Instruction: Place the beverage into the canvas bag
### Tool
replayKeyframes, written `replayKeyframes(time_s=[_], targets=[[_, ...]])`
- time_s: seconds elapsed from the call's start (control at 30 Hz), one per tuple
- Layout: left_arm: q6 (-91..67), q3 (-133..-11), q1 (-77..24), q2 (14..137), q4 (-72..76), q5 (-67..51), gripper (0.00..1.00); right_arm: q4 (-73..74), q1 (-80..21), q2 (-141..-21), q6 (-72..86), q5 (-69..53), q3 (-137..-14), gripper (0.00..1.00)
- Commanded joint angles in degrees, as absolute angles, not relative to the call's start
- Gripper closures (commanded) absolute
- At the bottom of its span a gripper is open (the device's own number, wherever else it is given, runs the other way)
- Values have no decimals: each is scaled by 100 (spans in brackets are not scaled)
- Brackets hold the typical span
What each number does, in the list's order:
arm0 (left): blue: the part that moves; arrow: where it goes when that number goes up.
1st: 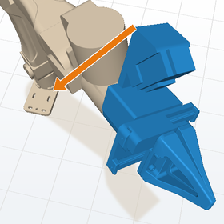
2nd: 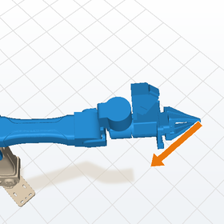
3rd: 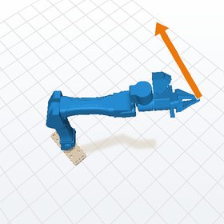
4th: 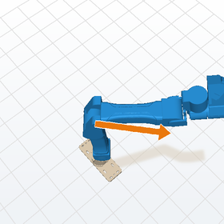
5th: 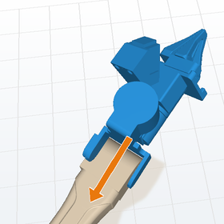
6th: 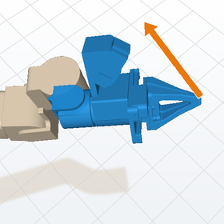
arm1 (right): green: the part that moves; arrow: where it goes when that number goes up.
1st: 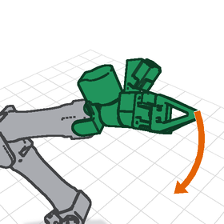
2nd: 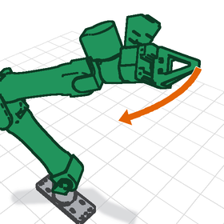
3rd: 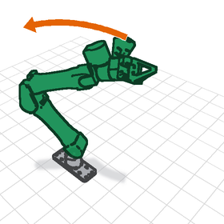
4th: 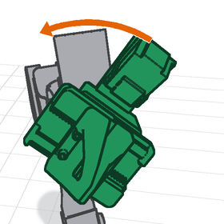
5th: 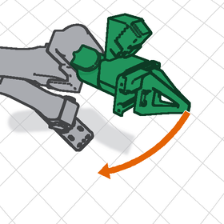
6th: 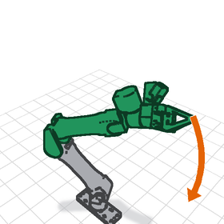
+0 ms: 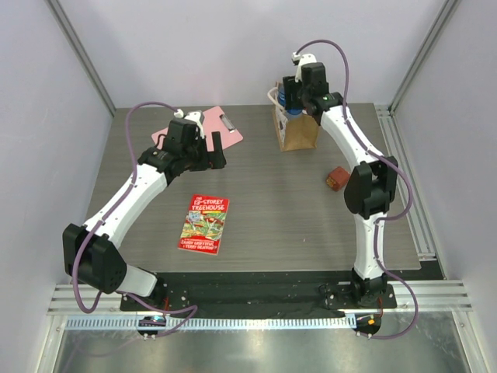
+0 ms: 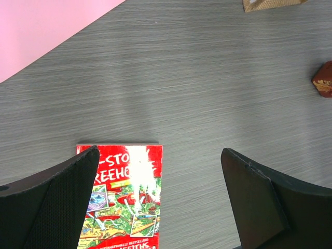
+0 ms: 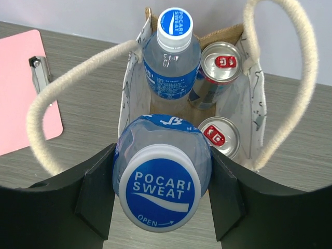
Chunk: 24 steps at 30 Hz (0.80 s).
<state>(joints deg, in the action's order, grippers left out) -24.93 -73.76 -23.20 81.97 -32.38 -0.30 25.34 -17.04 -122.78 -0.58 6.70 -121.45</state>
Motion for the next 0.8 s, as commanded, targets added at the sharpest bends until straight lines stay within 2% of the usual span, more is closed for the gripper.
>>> replayKeyframes(time_s=[0.0,0.13,0.23,0.27,0.33,0.37,0.53,0.57,0.67,0.77], targets=[[-2479,-7436,-2294,8051,-3111,-79,0,2180,-1705,-12445,-9,809,-12551,87],[-2479,-7436,-2285,8024,-3111,-53,0,2206,-1696,-12603,-9,870,-12560,76],[-2470,-7436,-2294,8024,-3111,-53,0,2250,-1714,-12665,-9,931,-12551,63],[-2470,-7436,-2294,8024,-3111,-44,0,2250,-1696,-12648,-9,932,-12542,54],[-2478,-7436,-2294,8033,-3111,-70,0,2259,-1705,-12621,123,984,-12551,43],[-2479,-7444,-2294,8051,-3111,-88,0,2259,-1696,-12595,123,1010,-12551,34],[-2470,-7444,-2294,8051,-3111,-79,0,2294,-1705,-12270,184,1204,-12560,16],[-2478,-7453,-2294,8051,-3120,-88,0,2303,-1696,-12200,202,1222,-12551,8],[-2479,-7453,-2294,8042,-3120,-88,0,2408,-1696,-11927,290,1222,-12533,2],[-2479,-7453,-2285,7998,-3103,-149,0,2715,-1696,-11550,543,1248,-12498,0]])
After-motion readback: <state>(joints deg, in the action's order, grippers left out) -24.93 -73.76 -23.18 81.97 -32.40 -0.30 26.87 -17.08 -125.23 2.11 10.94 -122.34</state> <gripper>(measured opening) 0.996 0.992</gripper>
